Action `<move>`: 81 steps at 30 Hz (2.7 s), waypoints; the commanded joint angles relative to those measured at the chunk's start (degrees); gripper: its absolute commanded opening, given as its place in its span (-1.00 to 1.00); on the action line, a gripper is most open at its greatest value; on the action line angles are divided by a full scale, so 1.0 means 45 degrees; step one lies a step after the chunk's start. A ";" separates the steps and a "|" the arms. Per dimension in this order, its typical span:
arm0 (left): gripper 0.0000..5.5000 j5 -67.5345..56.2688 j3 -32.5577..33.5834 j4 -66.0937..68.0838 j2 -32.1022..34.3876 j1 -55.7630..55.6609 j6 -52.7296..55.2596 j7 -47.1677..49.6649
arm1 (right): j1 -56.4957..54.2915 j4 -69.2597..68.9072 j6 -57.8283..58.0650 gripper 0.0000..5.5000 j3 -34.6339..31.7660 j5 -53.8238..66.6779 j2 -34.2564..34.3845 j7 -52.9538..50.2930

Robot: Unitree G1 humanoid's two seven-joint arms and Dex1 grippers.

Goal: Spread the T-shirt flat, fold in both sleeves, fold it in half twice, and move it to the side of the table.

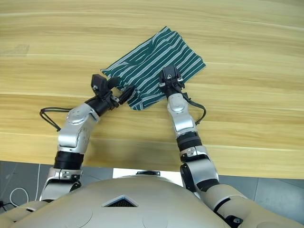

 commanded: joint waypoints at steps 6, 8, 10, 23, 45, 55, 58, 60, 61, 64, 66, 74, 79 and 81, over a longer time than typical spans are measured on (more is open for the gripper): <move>0.38 0.1026 -0.0608 0.2949 -0.0321 -0.1786 -0.1099 -0.0517 | 0.1003 0.1849 0.0822 -0.06 0.0161 -0.0037 0.0155 0.0119; 0.38 0.1090 -0.0538 0.3704 -0.0456 -0.2260 -0.0881 -0.0443 | 0.0994 0.1893 0.0783 -0.06 0.0154 -0.0023 0.0189 0.0098; 0.38 0.1091 -0.0230 0.4384 -0.0553 -0.2569 -0.0592 -0.0069 | 0.1060 0.1786 0.0786 -0.06 0.0164 -0.0011 0.0195 0.0106; 0.38 -0.0565 0.2792 0.2348 -0.0250 -0.0768 0.1293 0.1577 | 0.1263 0.1687 0.0758 -0.06 -0.0073 0.0085 0.0035 0.0071; 0.38 -0.0988 0.1670 -0.2500 -0.0145 0.1892 0.0098 0.0106 | 0.1397 0.1641 0.0741 -0.06 0.0087 0.0019 0.0139 0.0210; 0.38 0.1469 -0.0764 0.3130 -0.0370 -0.2427 -0.0924 -0.0606 | 0.2354 -0.1106 -0.0135 -0.06 0.0966 -0.0181 -0.0269 0.1175; 0.38 0.1708 -0.0616 0.5213 -0.0498 -0.3550 -0.1800 -0.0608 | 0.2865 -0.2398 -0.0831 -0.06 0.1327 -0.0440 -0.0401 0.1105; 0.38 0.1944 -0.0672 0.6265 -0.0524 -0.4021 -0.2202 -0.0684 | 0.3177 -0.3101 -0.0953 -0.06 0.1545 -0.0615 -0.0453 0.1073; 0.38 0.2086 -0.0784 0.6543 -0.0471 -0.4040 -0.2379 -0.0796 | 0.3319 -0.3481 -0.0888 -0.06 0.1599 -0.0619 -0.0452 0.1103; 0.38 0.2267 -0.0967 0.6387 -0.0088 -0.3369 -0.2731 -0.1312 | 0.3602 -0.4705 -0.0528 -0.06 0.1533 -0.0447 -0.0452 0.1298; 0.38 0.2339 -0.1087 0.5906 0.0209 -0.2495 -0.2992 -0.1657 | 0.3741 -0.5999 -0.0029 -0.06 0.1235 0.0033 -0.0552 0.1739; 0.38 0.1721 -0.0949 0.2189 0.0469 0.1954 -0.1668 -0.1042 | 0.3759 -1.1460 0.2539 -0.06 -0.1301 0.3300 -0.1455 0.3261; 0.38 0.1164 -0.1223 -0.1886 0.0362 0.5126 0.0599 0.0163 | 0.3891 -1.1274 0.3170 -0.06 -0.1135 0.2721 -0.1508 0.2726; 0.38 0.0998 -0.1774 -0.3209 0.0083 0.5965 0.1356 0.0632 | 0.4094 -1.0987 0.3195 -0.06 -0.0776 0.2416 -0.1430 0.2541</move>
